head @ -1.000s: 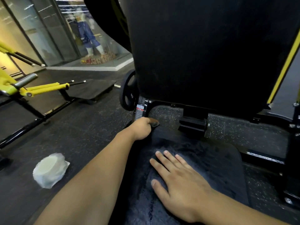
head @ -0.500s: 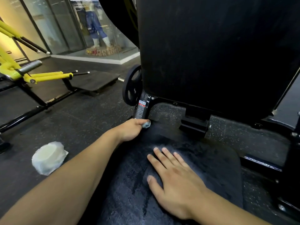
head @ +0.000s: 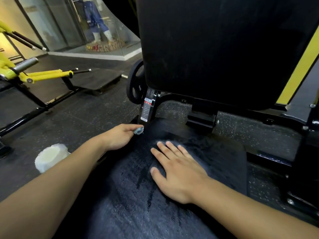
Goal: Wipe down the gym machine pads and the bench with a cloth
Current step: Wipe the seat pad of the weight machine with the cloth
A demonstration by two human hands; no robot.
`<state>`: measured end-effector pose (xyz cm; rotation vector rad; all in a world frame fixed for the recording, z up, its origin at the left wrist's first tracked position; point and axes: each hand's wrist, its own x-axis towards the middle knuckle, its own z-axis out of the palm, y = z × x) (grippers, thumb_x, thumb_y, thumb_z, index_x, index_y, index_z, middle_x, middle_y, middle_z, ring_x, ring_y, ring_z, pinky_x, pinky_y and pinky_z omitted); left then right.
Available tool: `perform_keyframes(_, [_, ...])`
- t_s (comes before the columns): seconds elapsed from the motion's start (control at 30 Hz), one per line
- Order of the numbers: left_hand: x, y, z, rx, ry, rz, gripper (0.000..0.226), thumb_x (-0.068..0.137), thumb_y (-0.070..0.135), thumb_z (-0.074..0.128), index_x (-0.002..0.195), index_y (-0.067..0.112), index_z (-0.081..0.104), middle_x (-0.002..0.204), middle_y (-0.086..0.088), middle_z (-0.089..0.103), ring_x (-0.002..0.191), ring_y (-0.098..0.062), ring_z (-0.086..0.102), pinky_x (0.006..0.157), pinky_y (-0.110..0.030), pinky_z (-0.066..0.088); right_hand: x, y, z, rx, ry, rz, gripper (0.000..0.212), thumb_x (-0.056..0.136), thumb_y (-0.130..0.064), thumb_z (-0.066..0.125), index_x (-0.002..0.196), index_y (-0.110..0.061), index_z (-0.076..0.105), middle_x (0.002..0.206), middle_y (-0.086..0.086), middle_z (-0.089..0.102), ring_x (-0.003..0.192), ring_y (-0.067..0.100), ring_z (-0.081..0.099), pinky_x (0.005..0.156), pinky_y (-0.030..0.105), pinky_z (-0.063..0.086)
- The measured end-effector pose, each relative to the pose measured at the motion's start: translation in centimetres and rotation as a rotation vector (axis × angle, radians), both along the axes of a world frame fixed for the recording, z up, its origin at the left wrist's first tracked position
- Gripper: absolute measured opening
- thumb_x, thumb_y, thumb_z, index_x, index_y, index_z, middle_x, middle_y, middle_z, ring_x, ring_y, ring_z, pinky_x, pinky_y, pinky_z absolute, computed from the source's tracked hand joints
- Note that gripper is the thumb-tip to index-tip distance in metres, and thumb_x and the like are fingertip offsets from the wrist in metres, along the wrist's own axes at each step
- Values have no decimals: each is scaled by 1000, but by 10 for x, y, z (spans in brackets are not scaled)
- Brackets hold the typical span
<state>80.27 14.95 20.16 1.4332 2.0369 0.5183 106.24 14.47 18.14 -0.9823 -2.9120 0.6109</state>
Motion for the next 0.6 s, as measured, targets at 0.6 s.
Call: perform_keyframes(0.6, [-6, -30, -9, -27, 225, -2, 57, 103, 13, 34, 152, 36, 48, 152, 6, 53, 138, -17, 51, 116, -28, 38, 0, 0, -2, 33, -23, 2, 67, 105, -62, 15, 165, -37, 1, 171, -14, -11, 156, 6, -19, 128, 36, -11])
